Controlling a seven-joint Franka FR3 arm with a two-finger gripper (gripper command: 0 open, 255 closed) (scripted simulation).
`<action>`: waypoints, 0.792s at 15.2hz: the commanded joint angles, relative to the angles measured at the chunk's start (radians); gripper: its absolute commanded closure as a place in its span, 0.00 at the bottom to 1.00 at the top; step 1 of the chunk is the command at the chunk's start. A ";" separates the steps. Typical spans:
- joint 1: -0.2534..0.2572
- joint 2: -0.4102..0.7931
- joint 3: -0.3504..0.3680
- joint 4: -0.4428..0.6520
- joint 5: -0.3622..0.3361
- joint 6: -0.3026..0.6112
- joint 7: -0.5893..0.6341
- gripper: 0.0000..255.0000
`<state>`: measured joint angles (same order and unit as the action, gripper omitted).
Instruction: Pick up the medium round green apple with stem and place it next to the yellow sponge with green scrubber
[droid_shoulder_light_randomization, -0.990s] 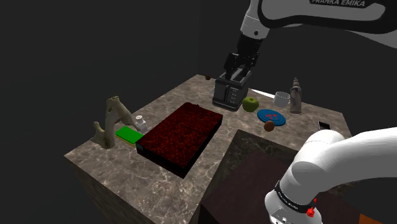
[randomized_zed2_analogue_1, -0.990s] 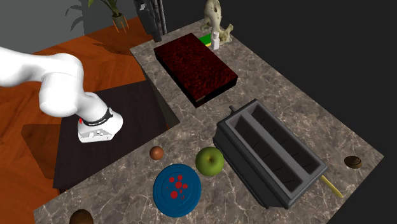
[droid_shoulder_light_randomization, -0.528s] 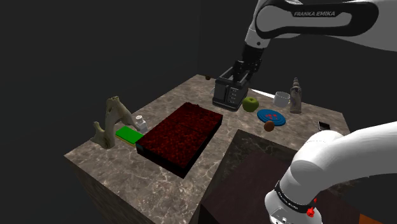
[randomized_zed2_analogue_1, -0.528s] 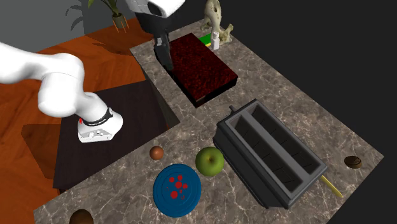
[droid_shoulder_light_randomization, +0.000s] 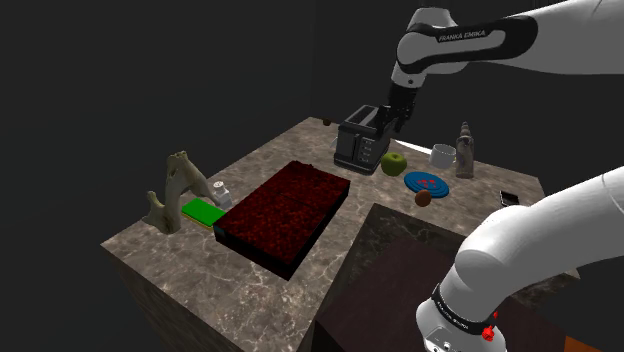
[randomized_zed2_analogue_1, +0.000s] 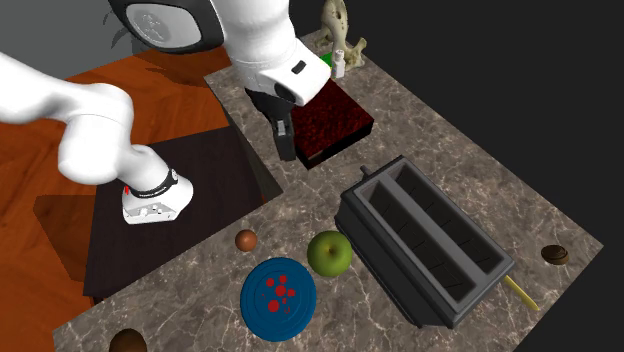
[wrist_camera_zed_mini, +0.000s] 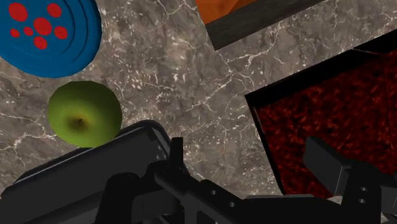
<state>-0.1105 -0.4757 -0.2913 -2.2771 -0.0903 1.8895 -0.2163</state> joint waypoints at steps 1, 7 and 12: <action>-0.007 0.053 -0.039 0.020 -0.002 0.022 -0.047 0.00; -0.026 0.235 -0.148 0.104 0.023 0.079 -0.192 0.00; -0.049 0.413 -0.224 0.205 0.085 0.111 -0.326 0.00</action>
<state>-0.1543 -0.1018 -0.5011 -2.0943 -0.0200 1.9946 -0.5120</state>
